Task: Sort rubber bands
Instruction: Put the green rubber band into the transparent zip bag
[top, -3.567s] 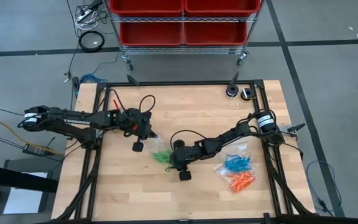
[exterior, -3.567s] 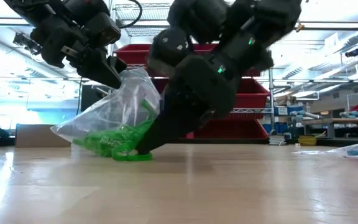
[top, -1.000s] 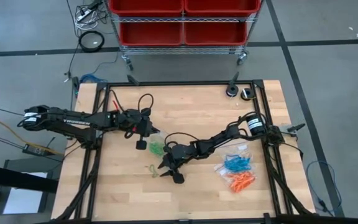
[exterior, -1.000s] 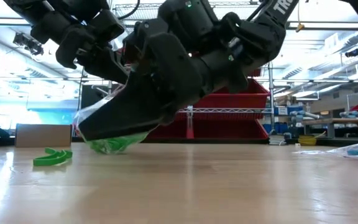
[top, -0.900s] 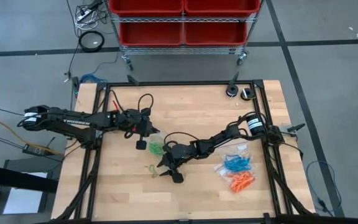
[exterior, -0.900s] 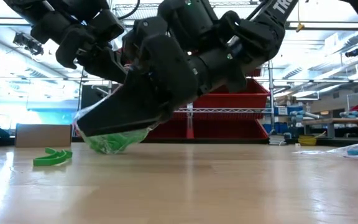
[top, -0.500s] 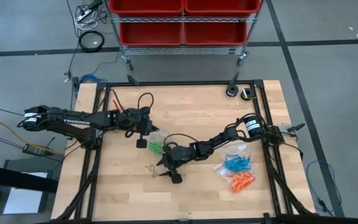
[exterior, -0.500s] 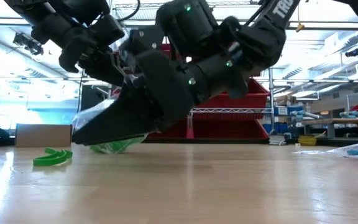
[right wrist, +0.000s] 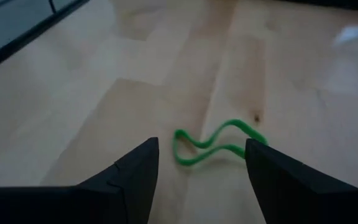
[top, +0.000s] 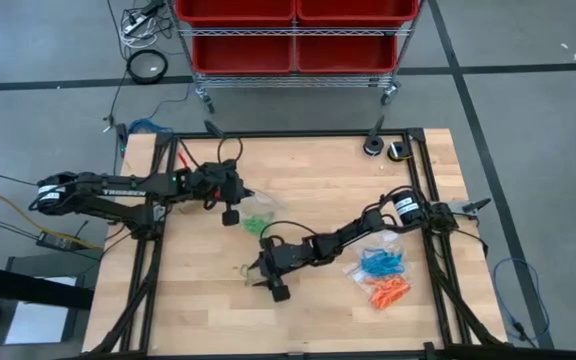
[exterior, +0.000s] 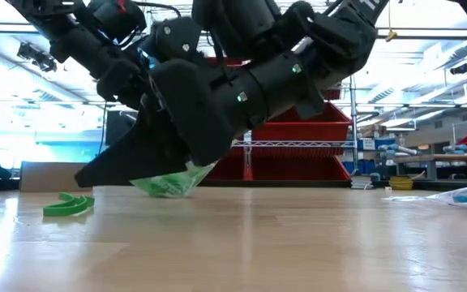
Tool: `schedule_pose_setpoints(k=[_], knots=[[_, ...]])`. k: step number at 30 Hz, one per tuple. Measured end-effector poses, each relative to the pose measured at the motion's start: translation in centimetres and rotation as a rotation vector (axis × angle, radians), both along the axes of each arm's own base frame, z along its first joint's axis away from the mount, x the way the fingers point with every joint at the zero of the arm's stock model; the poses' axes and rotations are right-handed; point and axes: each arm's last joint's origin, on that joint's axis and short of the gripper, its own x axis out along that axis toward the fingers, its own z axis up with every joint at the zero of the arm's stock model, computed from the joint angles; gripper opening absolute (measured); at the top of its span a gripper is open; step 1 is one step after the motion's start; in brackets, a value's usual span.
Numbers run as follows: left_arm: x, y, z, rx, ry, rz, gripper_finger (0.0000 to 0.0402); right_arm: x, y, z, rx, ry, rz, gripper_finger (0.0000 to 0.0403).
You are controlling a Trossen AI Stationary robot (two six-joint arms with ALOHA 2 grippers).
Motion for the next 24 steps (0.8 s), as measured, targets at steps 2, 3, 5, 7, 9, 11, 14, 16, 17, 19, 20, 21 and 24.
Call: schedule_pose_setpoints(k=[2,3,5,7,9,11,14,16,17,19,20,21,24], knots=[[0.0,0.0,0.0,-0.008,-0.003,-0.009,0.0010,0.1,-0.4,-0.1,0.015,0.012,-0.016,0.0224],[0.0,0.0,0.0,-0.010,-0.007,-0.014,0.0010,0.1,-0.6,-0.1,0.020,0.013,-0.019,0.0224],[0.0,0.0,0.0,-0.011,-0.003,-0.014,0.0010,0.2,-0.9,-0.1,0.023,0.012,-0.022,0.0224],[0.0,0.0,0.0,-0.012,-0.006,-0.013,0.0010,0.2,-1.0,-0.1,0.027,0.021,-0.021,0.0224],[0.0,0.0,0.0,-0.014,-0.005,-0.012,0.0010,0.2,-1.1,-0.1,0.027,0.021,-0.019,0.0223],[0.0,0.0,0.0,-0.025,-0.009,-0.016,0.0010,0.2,-1.2,-0.1,0.030,0.019,-0.019,0.0220],[0.1,-0.1,0.2,-0.040,-0.030,-0.025,0.0010,0.5,-1.1,-0.8,0.037,0.014,-0.008,0.0217],[0.1,-0.1,0.2,-0.043,-0.034,-0.029,0.0010,0.9,-0.9,-2.0,0.045,0.028,0.007,0.0216],[0.2,-0.1,0.2,-0.042,-0.038,-0.029,0.0010,1.3,-0.8,-2.3,0.043,0.019,0.005,0.0216],[0.1,-0.1,0.2,-0.046,-0.031,-0.028,0.0010,2.0,-0.4,-2.5,0.043,0.015,0.003,0.0216],[0.1,-0.1,0.1,-0.048,-0.024,-0.028,0.0010,2.3,-0.3,-2.6,0.038,0.005,-0.005,0.0215],[0.1,-0.1,0.1,-0.052,-0.018,-0.030,0.0010,2.6,-0.3,-2.7,0.033,0.005,-0.014,0.0215],[0.0,-0.2,0.0,-0.065,-0.008,-0.039,0.0010,3.3,-0.3,-2.6,0.028,0.025,-0.020,0.0214]])
